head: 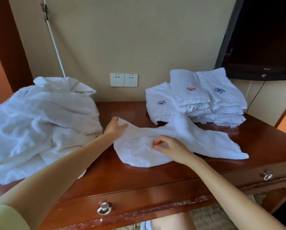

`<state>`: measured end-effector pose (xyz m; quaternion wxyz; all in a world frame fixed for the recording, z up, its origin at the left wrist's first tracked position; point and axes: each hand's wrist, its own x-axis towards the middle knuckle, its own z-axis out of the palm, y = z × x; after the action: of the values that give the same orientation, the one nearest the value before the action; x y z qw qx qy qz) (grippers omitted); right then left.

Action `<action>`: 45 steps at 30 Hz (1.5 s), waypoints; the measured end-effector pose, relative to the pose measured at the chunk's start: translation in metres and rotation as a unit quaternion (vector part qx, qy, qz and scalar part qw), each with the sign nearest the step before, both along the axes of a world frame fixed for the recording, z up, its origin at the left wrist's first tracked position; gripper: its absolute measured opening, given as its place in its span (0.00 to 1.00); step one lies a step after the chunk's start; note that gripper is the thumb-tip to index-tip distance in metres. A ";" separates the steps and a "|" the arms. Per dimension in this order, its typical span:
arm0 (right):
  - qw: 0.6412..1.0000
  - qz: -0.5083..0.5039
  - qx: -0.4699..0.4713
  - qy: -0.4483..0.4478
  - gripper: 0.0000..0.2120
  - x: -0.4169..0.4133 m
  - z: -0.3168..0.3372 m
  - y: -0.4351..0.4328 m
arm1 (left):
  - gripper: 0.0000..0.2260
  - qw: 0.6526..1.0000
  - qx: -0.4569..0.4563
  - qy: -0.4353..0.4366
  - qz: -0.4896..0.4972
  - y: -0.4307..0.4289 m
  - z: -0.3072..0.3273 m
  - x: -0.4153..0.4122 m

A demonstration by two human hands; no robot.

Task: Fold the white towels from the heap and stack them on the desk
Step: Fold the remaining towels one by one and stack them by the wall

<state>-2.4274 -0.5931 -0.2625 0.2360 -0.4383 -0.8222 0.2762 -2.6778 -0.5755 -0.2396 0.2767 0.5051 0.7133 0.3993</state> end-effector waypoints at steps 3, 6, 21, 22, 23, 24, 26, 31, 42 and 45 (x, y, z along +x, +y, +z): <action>0.992 -0.092 0.032 0.081 0.06 0.024 0.005 0.010 | 0.34 0.981 -0.006 0.193 -0.028 -0.018 -0.008 0.025; 0.958 -0.230 0.085 0.150 0.06 0.063 0.007 0.017 | 0.29 0.941 0.086 0.314 -0.092 -0.028 -0.003 0.066; 0.891 -0.427 -0.083 -0.131 0.31 0.211 -0.002 0.043 | 0.36 0.899 0.082 0.372 -0.216 0.023 0.015 0.219; 0.905 -0.410 -0.074 -0.088 0.23 0.211 -0.002 0.047 | 0.35 0.907 0.090 0.343 -0.229 0.027 0.018 0.222; 0.914 -0.399 -0.064 -0.039 0.14 0.213 -0.001 0.051 | 0.34 0.912 0.096 0.316 -0.242 0.031 0.021 0.227; 0.919 -0.390 -0.052 -0.005 0.09 0.219 0.001 0.056 | 0.33 0.915 0.102 0.297 -0.254 0.036 0.023 0.232; 0.921 -0.386 -0.043 0.027 0.13 0.237 0.008 0.066 | 0.31 0.915 0.111 0.277 -0.271 0.046 0.027 0.247; 0.885 -0.464 -0.012 0.023 0.16 0.316 0.029 0.091 | 0.25 0.908 0.154 0.241 -0.306 0.071 0.028 0.293; 0.814 -0.577 0.007 -0.067 0.17 0.432 0.024 0.154 | 0.36 0.730 0.106 0.412 -0.535 0.100 -0.024 0.318; 0.785 -0.610 0.015 -0.110 0.14 0.439 0.010 0.160 | 0.32 0.708 0.122 0.418 -0.556 0.098 -0.032 0.305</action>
<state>-1.9882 -0.4328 -0.2522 0.2692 -0.8722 -0.4083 0.0125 -2.3723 -0.4773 -0.2718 0.0582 0.9548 0.2914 0.0049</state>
